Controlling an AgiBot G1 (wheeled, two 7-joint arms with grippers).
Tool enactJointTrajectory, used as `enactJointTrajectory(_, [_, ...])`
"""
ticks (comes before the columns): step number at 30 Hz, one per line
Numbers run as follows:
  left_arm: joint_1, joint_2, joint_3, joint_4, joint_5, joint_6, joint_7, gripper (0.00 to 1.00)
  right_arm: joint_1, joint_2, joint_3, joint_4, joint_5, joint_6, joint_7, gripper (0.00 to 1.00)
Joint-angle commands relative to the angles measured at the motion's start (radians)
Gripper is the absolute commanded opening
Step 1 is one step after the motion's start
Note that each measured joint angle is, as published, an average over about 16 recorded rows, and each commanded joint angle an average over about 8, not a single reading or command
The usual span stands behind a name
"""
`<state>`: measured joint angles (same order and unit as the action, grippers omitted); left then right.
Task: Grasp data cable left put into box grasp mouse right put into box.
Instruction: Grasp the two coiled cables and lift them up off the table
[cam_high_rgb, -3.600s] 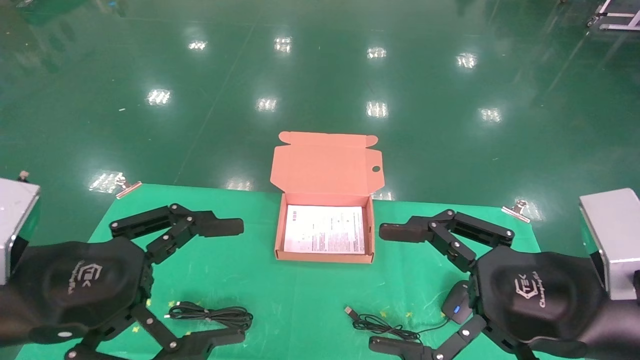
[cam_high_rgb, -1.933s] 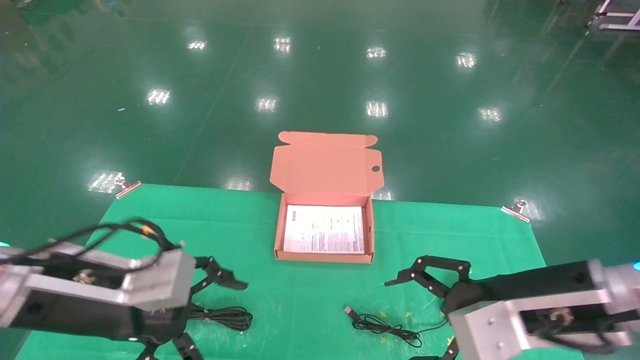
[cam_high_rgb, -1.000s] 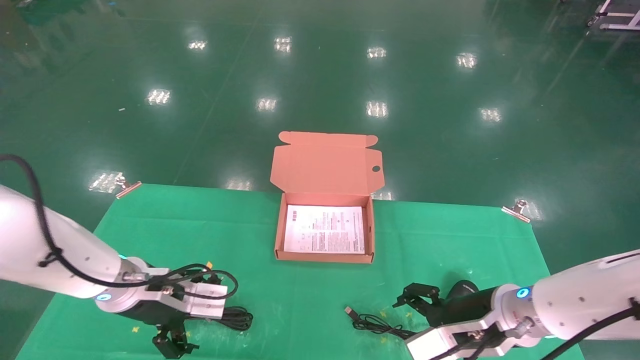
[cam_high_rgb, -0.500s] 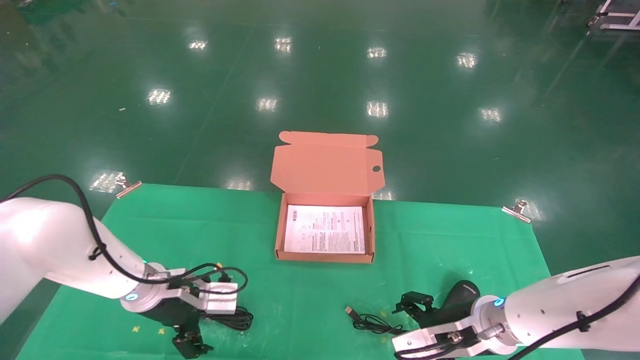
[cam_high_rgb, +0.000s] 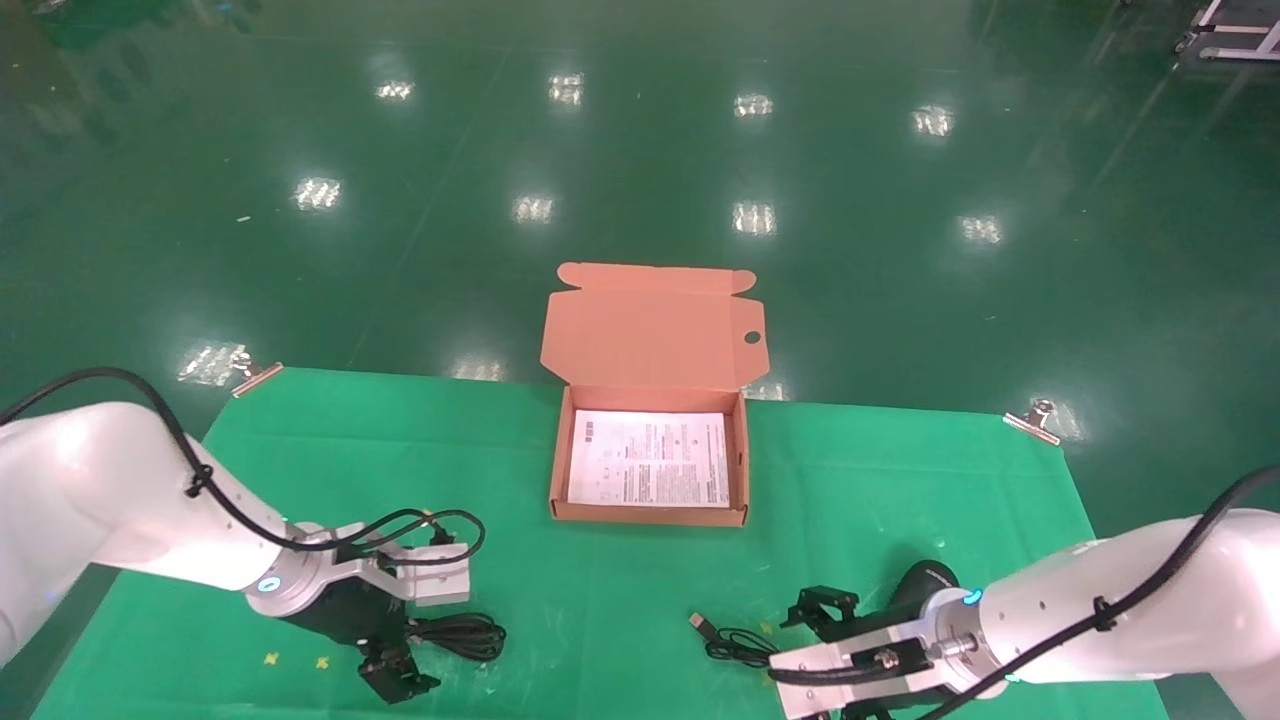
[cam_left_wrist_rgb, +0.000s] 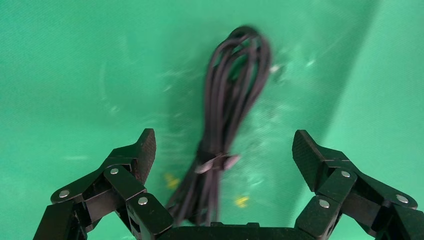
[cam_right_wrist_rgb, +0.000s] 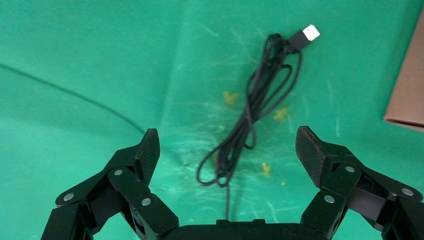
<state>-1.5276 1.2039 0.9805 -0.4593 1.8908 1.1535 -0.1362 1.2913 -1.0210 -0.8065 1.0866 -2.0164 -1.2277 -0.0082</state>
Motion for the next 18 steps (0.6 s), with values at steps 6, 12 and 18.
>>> enactJointTrajectory(6, [-0.014,0.036,0.01,0.083,0.02,-0.045,0.06,1.0,0.007,-0.033,-0.011,-0.07,-0.026,0.031,-0.026,1.0])
enactJointTrajectory(12, [-0.022,0.052,0.014,0.124,0.029,-0.07,0.087,0.87,0.006,-0.055,-0.019,-0.126,-0.048,0.061,-0.037,0.7])
enactJointTrajectory(18, [-0.029,0.058,0.013,0.149,0.029,-0.075,0.109,0.12,0.005,-0.064,-0.014,-0.169,-0.057,0.085,-0.02,0.0])
